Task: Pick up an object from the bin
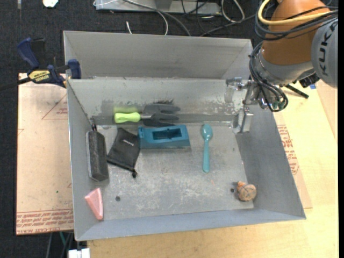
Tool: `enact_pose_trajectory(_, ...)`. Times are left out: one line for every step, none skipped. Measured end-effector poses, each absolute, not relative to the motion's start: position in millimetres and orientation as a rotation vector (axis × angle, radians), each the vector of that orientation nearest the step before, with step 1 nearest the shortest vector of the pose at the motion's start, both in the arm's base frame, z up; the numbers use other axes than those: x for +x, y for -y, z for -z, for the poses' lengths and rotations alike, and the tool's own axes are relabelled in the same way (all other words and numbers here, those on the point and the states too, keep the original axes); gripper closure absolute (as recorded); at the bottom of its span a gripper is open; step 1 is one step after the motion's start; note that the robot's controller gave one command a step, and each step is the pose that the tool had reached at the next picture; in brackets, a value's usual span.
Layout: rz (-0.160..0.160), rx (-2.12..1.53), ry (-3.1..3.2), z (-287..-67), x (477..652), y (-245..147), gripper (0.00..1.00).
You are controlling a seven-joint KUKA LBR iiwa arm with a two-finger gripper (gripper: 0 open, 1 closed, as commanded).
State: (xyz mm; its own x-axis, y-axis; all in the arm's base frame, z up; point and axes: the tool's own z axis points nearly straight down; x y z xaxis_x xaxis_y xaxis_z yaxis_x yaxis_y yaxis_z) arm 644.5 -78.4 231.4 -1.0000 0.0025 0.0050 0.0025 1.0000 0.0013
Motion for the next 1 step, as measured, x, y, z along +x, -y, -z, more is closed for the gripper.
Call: enact_pose_trajectory(0.0,-0.001,3.145,-236.3,645.7,77.8,0.0)
